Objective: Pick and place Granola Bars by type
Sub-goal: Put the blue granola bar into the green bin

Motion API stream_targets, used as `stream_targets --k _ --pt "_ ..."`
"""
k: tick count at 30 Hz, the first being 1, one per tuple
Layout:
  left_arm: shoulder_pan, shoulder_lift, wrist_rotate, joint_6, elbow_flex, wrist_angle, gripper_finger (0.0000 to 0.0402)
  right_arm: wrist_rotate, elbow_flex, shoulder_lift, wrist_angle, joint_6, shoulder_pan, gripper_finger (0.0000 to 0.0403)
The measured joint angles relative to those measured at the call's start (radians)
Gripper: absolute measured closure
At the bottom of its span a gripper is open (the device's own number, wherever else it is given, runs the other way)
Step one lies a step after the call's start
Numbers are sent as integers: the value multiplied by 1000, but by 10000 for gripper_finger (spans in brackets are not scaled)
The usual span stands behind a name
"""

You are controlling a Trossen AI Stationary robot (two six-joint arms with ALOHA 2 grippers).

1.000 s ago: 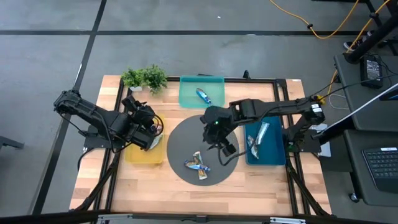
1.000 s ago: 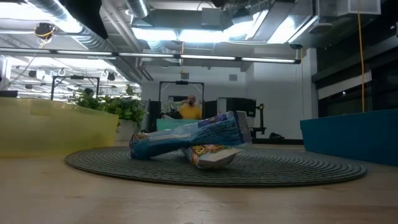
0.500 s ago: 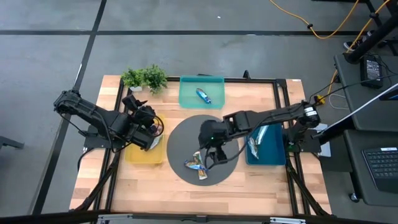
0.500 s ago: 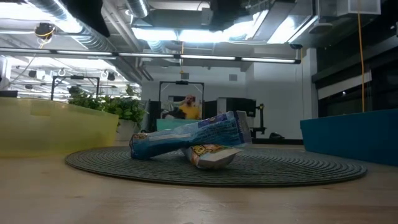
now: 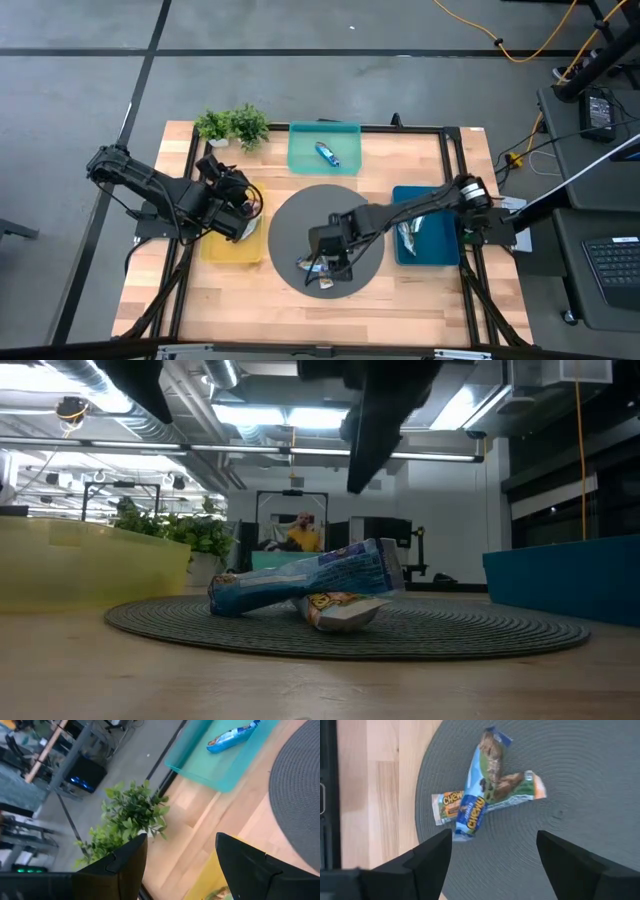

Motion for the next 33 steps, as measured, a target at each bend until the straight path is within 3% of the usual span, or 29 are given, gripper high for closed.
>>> stream_targets --k 18,26,33 --pt "0 0 3 -50 0 35 176 16 0 121 86 107 41 146" --pt "0 0 4 -48 0 35 176 -42 0 160 98 107 41 161" --pt "0 0 -4 -48 0 34 176 -37 0 158 100 87 41 224"
